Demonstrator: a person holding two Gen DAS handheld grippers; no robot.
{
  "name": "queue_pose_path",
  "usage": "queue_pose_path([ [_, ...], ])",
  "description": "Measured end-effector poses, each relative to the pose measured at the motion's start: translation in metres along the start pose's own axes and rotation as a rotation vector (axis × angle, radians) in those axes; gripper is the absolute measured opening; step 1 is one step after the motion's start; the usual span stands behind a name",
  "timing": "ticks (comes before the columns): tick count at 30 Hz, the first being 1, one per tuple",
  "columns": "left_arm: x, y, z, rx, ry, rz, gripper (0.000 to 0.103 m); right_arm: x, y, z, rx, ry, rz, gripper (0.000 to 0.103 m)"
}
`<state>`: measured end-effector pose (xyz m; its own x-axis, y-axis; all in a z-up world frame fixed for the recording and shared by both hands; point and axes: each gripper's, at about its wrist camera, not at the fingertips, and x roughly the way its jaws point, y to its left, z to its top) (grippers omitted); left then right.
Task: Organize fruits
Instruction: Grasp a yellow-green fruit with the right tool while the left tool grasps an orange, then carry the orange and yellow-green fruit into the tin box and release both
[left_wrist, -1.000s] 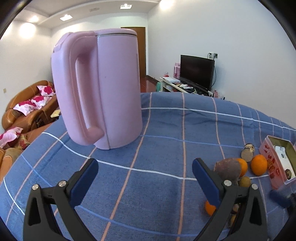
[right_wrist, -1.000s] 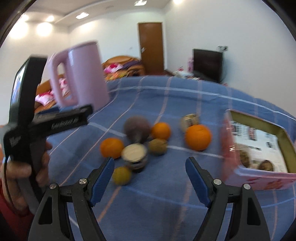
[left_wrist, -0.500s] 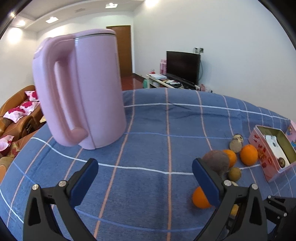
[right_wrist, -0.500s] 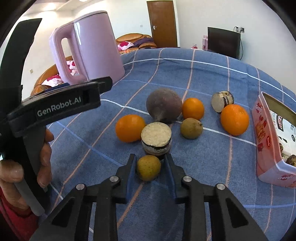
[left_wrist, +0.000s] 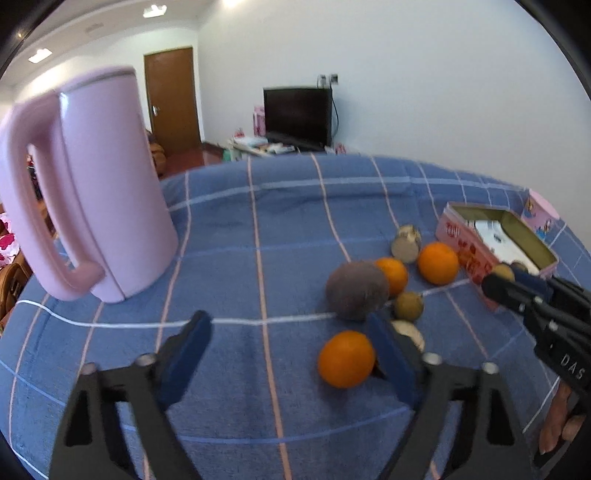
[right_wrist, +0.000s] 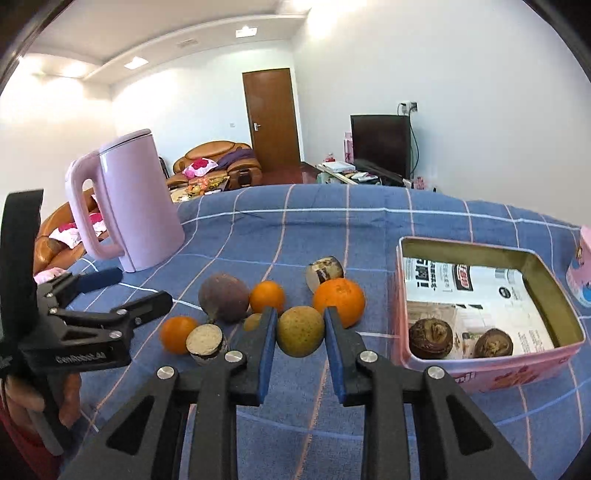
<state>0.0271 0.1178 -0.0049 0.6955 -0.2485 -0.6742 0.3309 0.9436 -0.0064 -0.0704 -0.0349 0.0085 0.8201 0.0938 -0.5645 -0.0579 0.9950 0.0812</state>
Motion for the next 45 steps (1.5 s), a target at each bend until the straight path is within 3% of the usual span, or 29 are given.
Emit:
queue_pose_path([
  [3, 0.003, 0.001, -0.004, 0.031, 0.027, 0.001, 0.076, 0.005, -0.002, 0.0, 0.017, 0.02, 0.01, 0.028],
  [8, 0.0, -0.001, -0.011, 0.071, 0.056, -0.065, 0.078, 0.007, -0.011, 0.0, 0.054, 0.04, 0.017, 0.028],
  [15, 0.007, -0.018, -0.018, 0.145, 0.101, -0.071, 0.08, 0.006, -0.012, 0.001, 0.063, 0.036, 0.025, 0.028],
  [22, 0.021, -0.015, -0.013, 0.056, 0.119, -0.075, 0.079, 0.005, -0.012, 0.0, 0.075, 0.036, 0.029, 0.028],
  [23, 0.025, -0.017, -0.013, 0.052, 0.129, -0.079, 0.077, 0.006, -0.012, 0.0, 0.076, 0.037, 0.029, 0.028],
  [25, 0.03, -0.02, -0.015, 0.053, 0.16, -0.096, 0.059, 0.006, -0.012, 0.0, 0.075, 0.038, 0.025, 0.028],
  [26, 0.031, -0.022, -0.015, 0.055, 0.162, -0.102, 0.057, 0.006, -0.012, -0.001, 0.076, 0.038, 0.022, 0.028],
  [28, 0.029, -0.025, -0.015, 0.063, 0.156, -0.11, 0.042, 0.007, -0.012, -0.001, 0.078, 0.039, 0.02, 0.028],
  [32, 0.028, -0.023, -0.016, 0.051, 0.152, -0.134, 0.038, 0.009, -0.014, -0.001, 0.078, 0.041, 0.005, 0.028],
  [36, 0.018, -0.013, -0.013, -0.012, 0.086, -0.122, 0.038, 0.005, -0.017, 0.0, 0.088, 0.009, 0.005, 0.028],
  [39, 0.005, -0.004, -0.01, -0.087, -0.013, -0.06, 0.038, -0.003, -0.018, 0.003, 0.082, -0.033, 0.009, 0.028],
  [45, -0.013, -0.012, -0.012, -0.124, -0.117, 0.032, 0.038, -0.015, -0.014, 0.006, 0.033, -0.111, -0.053, 0.028],
])
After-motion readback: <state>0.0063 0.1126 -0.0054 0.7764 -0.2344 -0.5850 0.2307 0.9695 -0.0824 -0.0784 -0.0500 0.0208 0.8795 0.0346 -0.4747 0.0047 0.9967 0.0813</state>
